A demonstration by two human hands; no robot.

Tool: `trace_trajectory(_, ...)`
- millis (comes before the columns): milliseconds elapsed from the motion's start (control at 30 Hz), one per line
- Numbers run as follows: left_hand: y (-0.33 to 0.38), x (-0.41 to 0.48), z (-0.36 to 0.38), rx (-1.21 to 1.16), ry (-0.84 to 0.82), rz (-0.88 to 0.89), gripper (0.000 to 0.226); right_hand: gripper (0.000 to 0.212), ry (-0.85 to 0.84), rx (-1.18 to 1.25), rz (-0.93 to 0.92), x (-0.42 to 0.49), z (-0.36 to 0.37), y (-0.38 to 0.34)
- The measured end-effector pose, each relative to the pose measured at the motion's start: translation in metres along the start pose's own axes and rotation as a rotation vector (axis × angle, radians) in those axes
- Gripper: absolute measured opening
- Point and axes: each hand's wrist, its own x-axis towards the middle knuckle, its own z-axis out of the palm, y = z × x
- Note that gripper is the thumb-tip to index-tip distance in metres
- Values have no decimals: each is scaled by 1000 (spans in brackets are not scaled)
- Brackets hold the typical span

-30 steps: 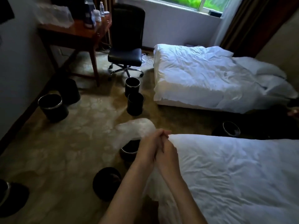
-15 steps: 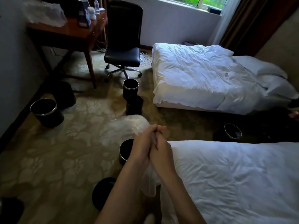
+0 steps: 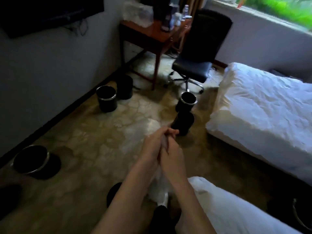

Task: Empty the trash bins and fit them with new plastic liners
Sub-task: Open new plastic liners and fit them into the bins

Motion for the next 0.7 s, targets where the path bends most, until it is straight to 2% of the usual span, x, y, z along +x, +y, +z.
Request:
trace_trajectory(67, 11, 12, -11, -105, 112, 30, 29, 32, -130, 14, -71, 22, 13, -7)
trace_trajectory(167, 23, 17, -34, -176, 369, 103, 28, 29, -352, 42, -183, 45, 40, -14)
trace_trajectory(333, 17, -6, -70, -279, 680, 237, 34, 36, -689, 70, -366, 36, 79, -22)
trace_trajectory(467, -16, -29, -91, -337, 791, 282, 39, 31, -853, 84, -386, 11, 94, -4)
trace_trajectory(700, -112, -38, -128, -361, 798, 361, 41, 22, -935, 59, -431, -29, 123, 75)
